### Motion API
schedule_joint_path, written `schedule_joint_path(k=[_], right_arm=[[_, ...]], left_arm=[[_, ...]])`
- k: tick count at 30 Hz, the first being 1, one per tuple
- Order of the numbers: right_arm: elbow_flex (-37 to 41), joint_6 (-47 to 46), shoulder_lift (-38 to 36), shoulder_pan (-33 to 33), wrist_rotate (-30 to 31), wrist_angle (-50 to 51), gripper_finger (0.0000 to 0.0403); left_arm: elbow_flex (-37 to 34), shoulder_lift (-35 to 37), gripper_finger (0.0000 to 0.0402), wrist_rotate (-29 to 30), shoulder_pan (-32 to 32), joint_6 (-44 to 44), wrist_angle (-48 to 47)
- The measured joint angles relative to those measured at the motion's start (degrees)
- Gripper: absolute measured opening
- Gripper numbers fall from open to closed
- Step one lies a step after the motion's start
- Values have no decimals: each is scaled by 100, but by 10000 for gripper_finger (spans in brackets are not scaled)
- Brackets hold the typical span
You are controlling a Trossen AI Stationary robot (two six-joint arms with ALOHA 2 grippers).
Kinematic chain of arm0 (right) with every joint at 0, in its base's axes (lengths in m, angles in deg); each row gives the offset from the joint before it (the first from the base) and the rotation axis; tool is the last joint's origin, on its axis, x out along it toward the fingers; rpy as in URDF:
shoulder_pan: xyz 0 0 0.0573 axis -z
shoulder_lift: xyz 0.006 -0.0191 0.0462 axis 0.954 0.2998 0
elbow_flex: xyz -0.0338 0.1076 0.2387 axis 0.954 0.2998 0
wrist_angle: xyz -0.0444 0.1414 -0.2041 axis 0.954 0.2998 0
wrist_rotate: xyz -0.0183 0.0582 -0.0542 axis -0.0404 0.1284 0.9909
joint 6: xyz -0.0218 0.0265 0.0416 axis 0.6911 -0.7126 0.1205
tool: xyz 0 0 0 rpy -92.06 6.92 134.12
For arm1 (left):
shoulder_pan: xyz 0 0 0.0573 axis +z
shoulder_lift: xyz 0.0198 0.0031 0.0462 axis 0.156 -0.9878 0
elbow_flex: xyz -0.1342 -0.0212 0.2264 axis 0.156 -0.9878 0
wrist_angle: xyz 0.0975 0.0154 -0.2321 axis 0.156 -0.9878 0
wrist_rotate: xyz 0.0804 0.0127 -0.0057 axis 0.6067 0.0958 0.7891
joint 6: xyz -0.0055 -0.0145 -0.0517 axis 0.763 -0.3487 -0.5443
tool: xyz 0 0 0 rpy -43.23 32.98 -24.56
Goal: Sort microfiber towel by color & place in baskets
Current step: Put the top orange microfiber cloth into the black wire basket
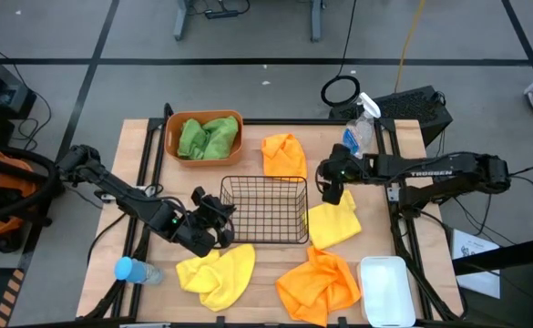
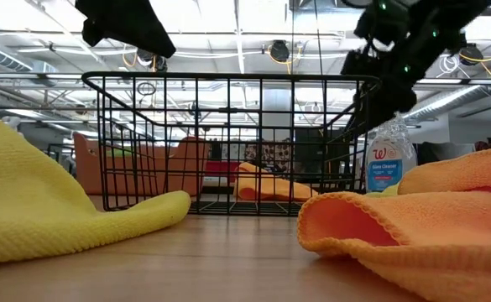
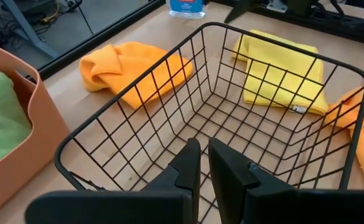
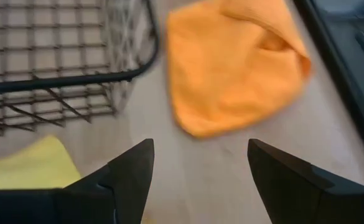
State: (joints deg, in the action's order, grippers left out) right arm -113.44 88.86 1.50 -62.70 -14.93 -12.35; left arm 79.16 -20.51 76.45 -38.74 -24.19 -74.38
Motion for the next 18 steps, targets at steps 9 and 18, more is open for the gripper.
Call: schedule_joint_path(k=[9, 18], right_arm=[[1020, -122, 60, 38, -112, -1770, 254], [1137, 393, 742, 476, -332, -2789, 254]], left_arm=[[0, 0, 41, -35, -2, -3, 124], [0, 0, 41, 62, 0, 42, 113]])
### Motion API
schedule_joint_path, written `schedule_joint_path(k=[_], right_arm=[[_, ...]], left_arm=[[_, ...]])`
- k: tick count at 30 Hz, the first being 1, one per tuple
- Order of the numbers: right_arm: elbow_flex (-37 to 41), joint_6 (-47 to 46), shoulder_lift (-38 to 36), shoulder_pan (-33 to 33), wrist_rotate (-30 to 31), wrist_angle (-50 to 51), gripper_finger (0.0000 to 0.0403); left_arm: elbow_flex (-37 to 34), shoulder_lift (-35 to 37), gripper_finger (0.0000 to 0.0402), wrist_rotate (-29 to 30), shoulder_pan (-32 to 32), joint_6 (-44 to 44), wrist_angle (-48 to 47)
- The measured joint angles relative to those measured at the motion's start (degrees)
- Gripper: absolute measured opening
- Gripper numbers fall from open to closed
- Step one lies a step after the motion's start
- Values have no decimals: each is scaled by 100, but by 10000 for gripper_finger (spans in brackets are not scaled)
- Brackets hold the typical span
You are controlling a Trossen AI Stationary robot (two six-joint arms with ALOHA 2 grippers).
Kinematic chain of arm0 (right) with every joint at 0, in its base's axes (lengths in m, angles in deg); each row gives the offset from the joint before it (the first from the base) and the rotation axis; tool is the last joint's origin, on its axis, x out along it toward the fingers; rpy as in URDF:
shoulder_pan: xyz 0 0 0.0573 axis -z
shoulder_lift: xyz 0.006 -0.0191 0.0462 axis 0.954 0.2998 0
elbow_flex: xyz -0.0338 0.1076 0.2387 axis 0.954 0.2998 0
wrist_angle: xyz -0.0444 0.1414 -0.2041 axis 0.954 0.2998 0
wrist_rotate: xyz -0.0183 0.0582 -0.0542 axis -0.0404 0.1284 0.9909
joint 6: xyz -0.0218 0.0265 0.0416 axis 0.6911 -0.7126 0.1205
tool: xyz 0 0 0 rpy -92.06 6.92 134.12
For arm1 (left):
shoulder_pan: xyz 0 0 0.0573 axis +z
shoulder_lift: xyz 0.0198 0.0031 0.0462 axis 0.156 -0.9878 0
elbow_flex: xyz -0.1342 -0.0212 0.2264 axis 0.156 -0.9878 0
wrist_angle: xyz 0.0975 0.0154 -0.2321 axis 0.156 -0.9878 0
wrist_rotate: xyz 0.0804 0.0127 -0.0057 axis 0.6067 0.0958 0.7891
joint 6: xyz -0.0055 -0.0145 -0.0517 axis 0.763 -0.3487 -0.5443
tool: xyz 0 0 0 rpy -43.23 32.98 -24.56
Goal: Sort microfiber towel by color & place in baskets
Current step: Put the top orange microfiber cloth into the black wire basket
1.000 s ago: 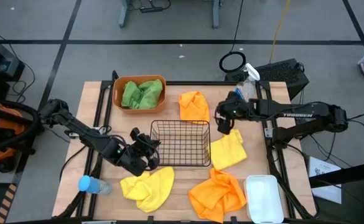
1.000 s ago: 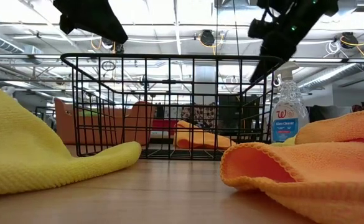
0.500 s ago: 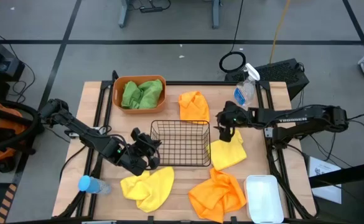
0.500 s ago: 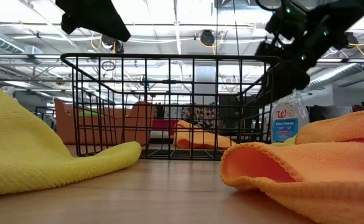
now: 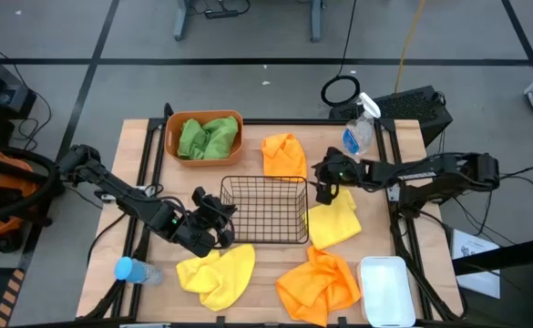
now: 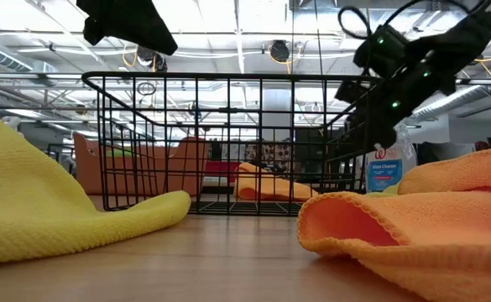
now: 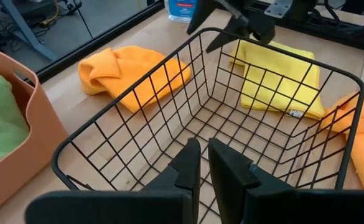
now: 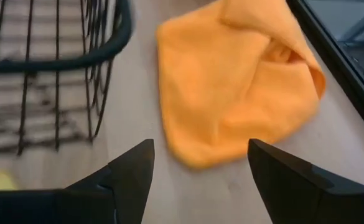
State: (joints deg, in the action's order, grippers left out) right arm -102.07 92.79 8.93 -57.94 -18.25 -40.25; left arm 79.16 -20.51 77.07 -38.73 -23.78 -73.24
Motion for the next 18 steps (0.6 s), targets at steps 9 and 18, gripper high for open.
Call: schedule_joint_path(k=[9, 18], right_arm=[[-41, 142, 1006, 674, -937, -1247, 254], [-368, 225, 2081, 939, -1006, -1373, 254]], left_arm=[[0, 0, 41, 23, 0, 165, -6], [0, 0, 41, 31, 13, 303, -4]])
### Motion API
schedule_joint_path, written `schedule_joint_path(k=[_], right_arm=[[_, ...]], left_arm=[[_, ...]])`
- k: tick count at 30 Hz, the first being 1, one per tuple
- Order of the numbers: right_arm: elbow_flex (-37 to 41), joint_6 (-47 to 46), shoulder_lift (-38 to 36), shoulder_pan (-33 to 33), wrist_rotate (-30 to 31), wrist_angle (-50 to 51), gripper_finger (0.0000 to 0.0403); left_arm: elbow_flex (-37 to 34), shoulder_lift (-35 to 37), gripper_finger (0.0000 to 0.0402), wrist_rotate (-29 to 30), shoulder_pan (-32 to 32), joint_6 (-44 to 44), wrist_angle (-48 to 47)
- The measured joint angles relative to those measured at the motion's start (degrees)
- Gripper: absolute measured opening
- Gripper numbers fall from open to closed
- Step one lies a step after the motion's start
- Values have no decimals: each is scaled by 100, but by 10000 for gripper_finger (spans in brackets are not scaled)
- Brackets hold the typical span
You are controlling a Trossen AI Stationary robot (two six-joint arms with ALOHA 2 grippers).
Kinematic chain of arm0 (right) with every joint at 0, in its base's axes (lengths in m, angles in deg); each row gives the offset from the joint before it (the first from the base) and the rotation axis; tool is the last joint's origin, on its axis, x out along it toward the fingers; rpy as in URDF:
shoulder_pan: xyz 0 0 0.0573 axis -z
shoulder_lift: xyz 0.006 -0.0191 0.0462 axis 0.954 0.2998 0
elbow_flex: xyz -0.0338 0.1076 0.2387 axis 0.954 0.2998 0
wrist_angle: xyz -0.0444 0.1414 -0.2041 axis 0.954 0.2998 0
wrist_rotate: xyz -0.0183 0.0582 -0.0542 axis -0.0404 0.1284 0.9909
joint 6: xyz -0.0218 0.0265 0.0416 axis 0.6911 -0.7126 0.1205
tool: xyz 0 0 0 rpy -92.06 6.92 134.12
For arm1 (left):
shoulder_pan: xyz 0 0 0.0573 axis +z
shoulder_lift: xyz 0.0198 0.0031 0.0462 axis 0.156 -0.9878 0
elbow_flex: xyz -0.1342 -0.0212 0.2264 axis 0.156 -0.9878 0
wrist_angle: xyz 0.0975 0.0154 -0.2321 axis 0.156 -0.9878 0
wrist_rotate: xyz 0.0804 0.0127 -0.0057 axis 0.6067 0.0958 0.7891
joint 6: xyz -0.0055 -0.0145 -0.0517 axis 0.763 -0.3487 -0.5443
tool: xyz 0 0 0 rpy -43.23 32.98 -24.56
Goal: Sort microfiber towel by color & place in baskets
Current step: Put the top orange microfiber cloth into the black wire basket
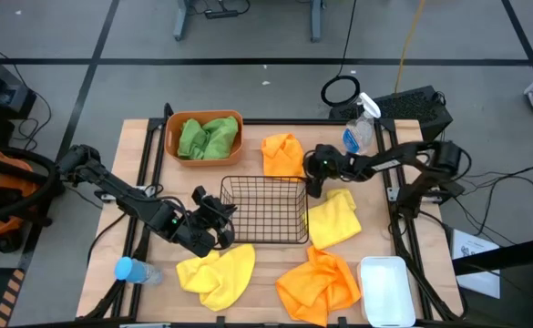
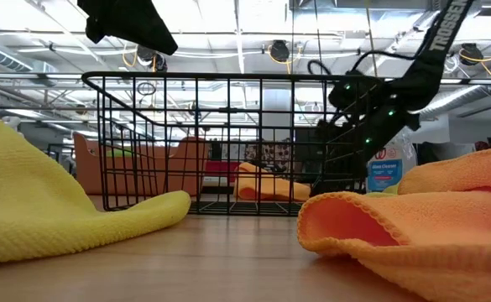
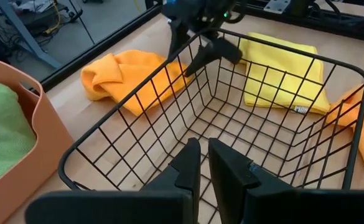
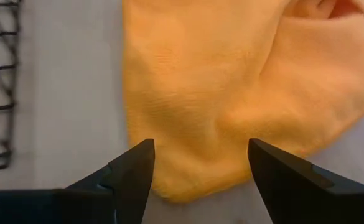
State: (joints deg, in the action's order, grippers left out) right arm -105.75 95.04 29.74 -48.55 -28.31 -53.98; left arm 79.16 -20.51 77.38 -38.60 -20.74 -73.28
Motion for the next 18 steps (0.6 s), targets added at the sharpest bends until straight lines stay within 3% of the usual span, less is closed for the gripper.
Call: schedule_joint_path(k=[7, 18], right_arm=[[-339, -164, 592, 119, -22, -80, 226], [-344, -917, 296, -70, 55, 951, 18]], left_arm=[[0, 0, 41, 0, 0, 9, -1], [0, 0, 41, -1, 0, 109, 2]])
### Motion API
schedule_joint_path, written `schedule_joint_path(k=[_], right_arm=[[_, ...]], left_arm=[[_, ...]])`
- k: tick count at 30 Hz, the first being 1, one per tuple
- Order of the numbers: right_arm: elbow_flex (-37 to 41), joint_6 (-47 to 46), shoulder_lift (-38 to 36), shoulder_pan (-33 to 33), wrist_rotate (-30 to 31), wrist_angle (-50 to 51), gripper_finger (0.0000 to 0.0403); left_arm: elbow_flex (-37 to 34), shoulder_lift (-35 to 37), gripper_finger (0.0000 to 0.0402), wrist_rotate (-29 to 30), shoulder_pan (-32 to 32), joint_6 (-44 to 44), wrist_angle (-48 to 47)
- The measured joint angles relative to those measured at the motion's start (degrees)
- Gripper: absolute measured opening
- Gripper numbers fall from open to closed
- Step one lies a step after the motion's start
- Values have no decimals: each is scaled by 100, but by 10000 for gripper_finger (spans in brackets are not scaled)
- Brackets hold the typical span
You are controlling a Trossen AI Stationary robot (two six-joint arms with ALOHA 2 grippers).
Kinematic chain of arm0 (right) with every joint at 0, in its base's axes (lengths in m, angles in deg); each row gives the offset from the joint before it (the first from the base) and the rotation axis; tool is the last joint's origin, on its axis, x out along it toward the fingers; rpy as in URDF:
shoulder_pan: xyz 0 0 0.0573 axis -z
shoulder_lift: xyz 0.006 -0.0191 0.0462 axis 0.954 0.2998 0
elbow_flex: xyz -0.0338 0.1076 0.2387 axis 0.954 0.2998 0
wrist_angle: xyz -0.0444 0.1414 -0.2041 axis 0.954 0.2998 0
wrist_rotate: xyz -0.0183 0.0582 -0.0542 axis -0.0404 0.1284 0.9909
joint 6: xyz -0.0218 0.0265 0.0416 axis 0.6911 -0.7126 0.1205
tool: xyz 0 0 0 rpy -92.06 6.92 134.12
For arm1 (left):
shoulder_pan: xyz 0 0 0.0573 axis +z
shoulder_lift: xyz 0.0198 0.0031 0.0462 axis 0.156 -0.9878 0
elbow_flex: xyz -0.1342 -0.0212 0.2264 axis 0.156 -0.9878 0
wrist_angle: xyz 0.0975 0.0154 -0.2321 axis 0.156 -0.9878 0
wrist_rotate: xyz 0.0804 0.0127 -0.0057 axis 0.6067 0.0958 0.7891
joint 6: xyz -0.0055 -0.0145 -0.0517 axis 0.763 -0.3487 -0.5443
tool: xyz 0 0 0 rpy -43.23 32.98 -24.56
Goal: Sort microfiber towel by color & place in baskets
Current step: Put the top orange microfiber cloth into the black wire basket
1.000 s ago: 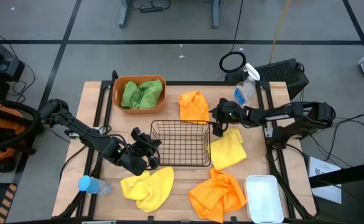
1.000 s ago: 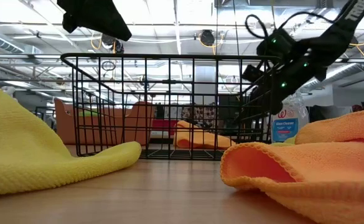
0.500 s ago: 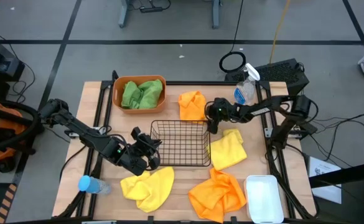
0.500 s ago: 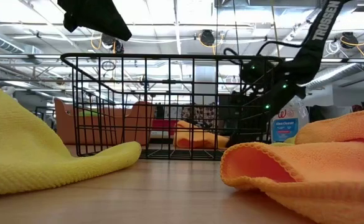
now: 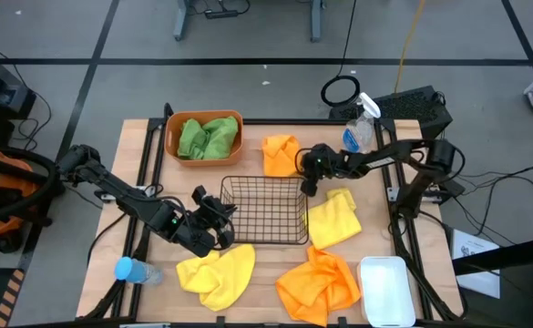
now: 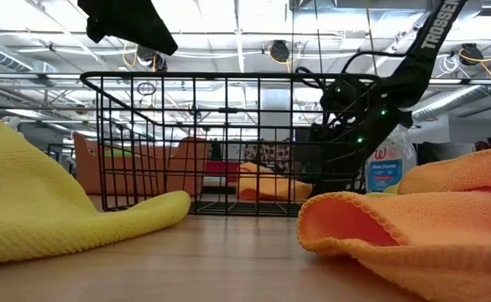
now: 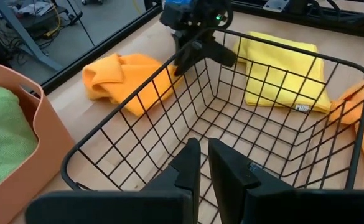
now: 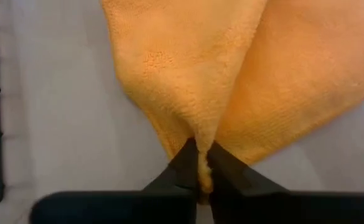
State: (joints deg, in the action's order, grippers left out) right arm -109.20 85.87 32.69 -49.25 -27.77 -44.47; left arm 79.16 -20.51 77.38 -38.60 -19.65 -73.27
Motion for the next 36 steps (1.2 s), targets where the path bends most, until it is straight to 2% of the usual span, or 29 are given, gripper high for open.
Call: schedule_joint_path(k=[2, 12, 17, 22, 28, 32, 36], right_arm=[[8, -138, -198, -86, 5, 336, 8], [61, -1126, -1564, -659, -31, 2964, 28], [45, -1360, -2197, -870, -39, 3732, 52], [44, -1417, -2699, -897, 89, 3884, 118], [42, -993, -3020, -895, 475, 3799, 233], [102, -419, -2994, -895, 852, 3044, 307], [346, -6, -2775, -852, 875, 1978, 355]], left_arm=[[0, 0, 41, -1, 0, 0, 0], [0, 0, 41, -3, -2, 0, 5], [0, 0, 41, -3, -2, 0, 7], [0, 0, 41, -4, -2, 0, 5], [0, 0, 41, -5, -2, 0, 4], [0, 0, 41, -5, -2, 0, 4], [0, 0, 41, -5, -2, 0, -2]])
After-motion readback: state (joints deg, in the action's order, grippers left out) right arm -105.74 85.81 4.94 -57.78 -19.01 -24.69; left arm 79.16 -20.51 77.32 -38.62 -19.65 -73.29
